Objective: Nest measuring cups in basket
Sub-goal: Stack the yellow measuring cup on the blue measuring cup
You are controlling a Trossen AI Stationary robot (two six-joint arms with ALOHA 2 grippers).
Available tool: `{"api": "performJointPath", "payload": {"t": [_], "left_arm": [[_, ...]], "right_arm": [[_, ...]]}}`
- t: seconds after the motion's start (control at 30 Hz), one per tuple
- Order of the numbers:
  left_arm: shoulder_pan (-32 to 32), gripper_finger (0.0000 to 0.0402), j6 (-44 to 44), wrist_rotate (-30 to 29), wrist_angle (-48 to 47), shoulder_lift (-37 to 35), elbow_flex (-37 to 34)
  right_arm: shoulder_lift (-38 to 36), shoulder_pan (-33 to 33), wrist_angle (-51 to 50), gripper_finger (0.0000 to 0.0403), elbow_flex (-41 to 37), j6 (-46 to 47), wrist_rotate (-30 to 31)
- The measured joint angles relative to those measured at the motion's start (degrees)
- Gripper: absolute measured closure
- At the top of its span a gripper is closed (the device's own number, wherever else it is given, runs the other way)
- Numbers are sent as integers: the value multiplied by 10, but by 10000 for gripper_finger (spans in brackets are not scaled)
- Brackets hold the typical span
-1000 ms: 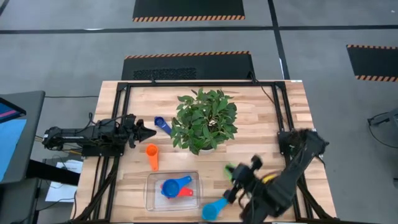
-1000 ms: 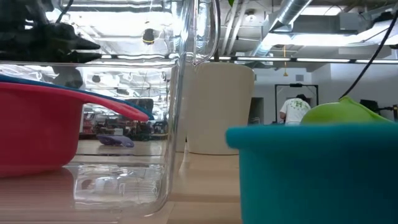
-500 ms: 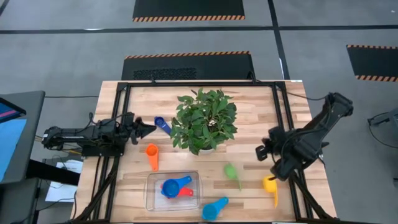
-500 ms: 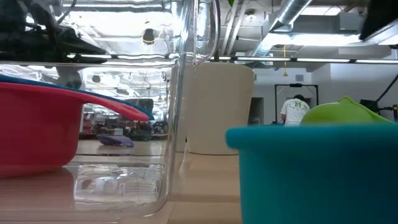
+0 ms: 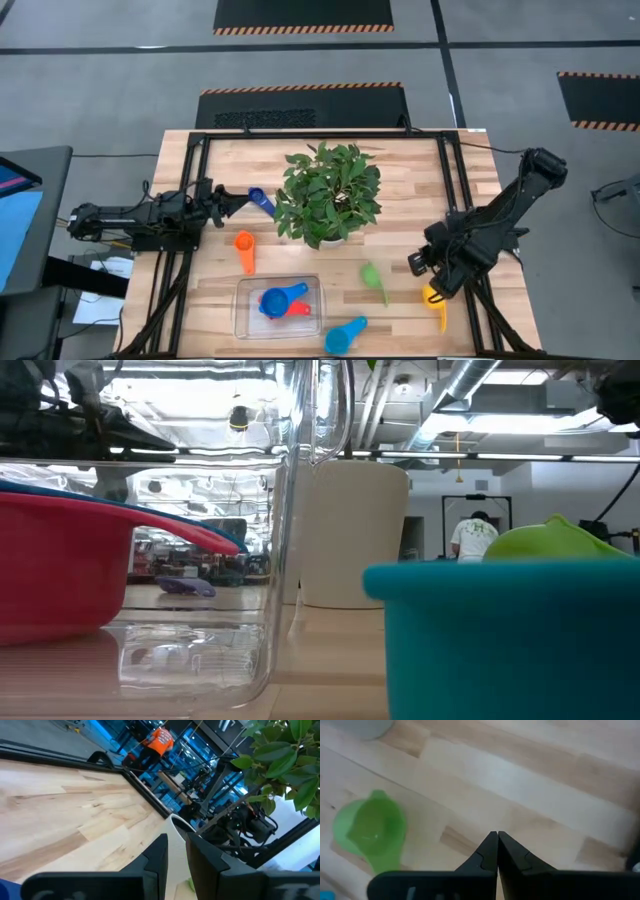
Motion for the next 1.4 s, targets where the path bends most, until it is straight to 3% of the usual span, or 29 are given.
{"api": "performJointPath", "payload": {"t": [0.17, 0.37, 0.53, 0.83, 0.97, 1.1, 1.23, 1.4], "left_arm": [[0, 343, 0, 0, 0, 0, 0], [0, 343, 0, 0, 0, 0, 0], [0, 343, 0, 0, 0, 0, 0], [0, 343, 0, 1, 0, 0, 0], [0, 343, 0, 7, -1, 0, 0], [0, 343, 0, 9, -1, 0, 0], [0, 343, 0, 9, -1, 0, 0], [0, 343, 0, 9, -1, 0, 0]], "right_arm": [[3, -4, -33, 385, 18, 0, 2], [-1, -8, -28, 376, 23, -14, 47], [-1, -21, 11, 332, 23, -88, 87], [-1, -81, 66, 209, 23, -195, 65], [-1, -102, 100, 166, 23, -263, -11], [-1, -111, 89, 160, 23, -271, -113], [-1, -103, 45, 170, 23, -201, -199], [-2, -62, 9, 180, 43, -121, -219]]}}
